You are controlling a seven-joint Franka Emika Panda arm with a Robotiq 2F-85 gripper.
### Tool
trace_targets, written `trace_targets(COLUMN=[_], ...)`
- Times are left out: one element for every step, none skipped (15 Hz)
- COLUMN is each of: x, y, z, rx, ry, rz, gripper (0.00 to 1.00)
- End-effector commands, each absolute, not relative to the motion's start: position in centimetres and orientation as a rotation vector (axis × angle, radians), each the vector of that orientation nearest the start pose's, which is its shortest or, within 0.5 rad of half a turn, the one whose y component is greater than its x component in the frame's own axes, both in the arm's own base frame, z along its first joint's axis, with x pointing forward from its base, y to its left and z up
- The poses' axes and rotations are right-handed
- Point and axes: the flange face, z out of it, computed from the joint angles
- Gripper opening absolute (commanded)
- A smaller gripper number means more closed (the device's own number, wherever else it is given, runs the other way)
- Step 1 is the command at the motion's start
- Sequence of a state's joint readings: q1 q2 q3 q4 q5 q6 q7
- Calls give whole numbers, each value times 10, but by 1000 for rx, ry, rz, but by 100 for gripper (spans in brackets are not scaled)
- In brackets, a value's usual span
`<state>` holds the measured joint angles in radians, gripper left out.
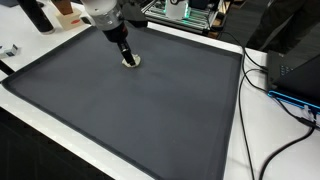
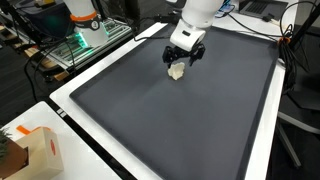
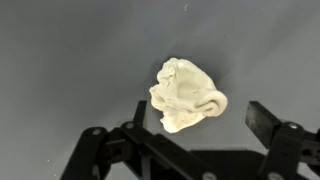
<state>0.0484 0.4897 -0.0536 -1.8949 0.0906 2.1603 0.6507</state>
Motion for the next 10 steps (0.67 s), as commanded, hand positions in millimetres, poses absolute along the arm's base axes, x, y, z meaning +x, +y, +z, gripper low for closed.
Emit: trace_targets(x=[601,600,600,599,599,598,598,598,597,597], y=[0,0,0,1,2,2,2,1,1,1], z=[219,218,218,217,216,215,214,212,212,211], rx=[-2946,-2958,-2957,-2961,-2969,-2972,-2976,-2979,-2979,-2980], ry=[1037,1023,999,976,957,941,930,924,918,913], rz=[386,386,391,391,394,400,402,403,405,406], gripper=[100,100,100,100,100,100,100,99,94,90])
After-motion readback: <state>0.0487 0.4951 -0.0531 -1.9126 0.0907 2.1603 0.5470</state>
